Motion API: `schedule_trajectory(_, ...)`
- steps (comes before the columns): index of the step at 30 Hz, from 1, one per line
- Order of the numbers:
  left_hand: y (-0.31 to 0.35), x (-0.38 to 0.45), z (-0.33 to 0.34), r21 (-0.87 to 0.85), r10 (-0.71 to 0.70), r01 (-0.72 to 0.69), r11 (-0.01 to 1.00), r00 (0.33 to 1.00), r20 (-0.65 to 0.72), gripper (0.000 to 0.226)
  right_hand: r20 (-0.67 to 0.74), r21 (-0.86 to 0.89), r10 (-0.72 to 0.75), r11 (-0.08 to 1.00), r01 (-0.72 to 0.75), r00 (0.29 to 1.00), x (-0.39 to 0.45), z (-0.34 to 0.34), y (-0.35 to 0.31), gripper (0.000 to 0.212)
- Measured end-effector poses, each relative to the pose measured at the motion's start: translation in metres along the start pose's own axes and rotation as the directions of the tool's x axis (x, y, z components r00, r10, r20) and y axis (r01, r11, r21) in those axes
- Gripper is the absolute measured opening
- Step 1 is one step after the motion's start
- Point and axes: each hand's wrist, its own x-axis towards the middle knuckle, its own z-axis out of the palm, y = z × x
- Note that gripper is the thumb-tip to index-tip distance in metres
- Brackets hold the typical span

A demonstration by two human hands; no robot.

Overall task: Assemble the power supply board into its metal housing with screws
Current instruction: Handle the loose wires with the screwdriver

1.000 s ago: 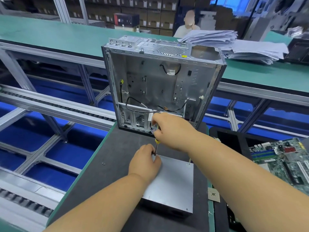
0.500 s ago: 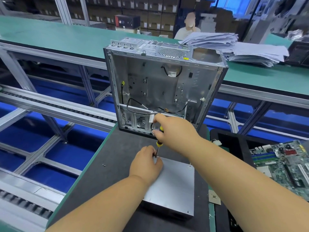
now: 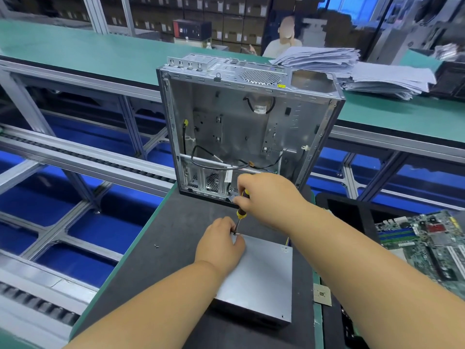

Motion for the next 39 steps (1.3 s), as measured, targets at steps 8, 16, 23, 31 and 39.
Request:
schedule_trajectory(8,-0.002,0.000,0.002,-0.010,0.001,-0.001,1.000,1.000,-0.008,0.014,-0.008,0.006,0.033,0.999,-0.033,0.999,0.000,0.002,0.002,0.021)
schedule_trajectory(16,-0.001,0.001,0.001,-0.013,0.000,0.000,1.000,1.000,0.005,0.015,0.025,-0.129,-0.074,0.989,0.077,0.997,0.005,-0.002,0.000,0.032)
schedule_trajectory(23,-0.002,0.000,0.002,-0.035,-0.003,0.003,0.999,1.000,-0.004,0.016,0.021,0.060,-0.067,0.996,0.065,0.998,0.006,0.000,0.000,0.019)
schedule_trajectory(31,-0.003,0.001,0.003,-0.040,0.001,-0.002,0.999,1.000,-0.005,0.014,-0.021,-0.079,-0.015,0.997,0.014,1.000,0.002,0.006,0.000,0.029)
schedule_trajectory(39,-0.004,0.002,0.004,-0.050,-0.026,0.026,0.998,1.000,0.004,0.015,0.013,0.078,-0.129,0.989,0.128,0.991,0.000,-0.003,-0.002,0.032)
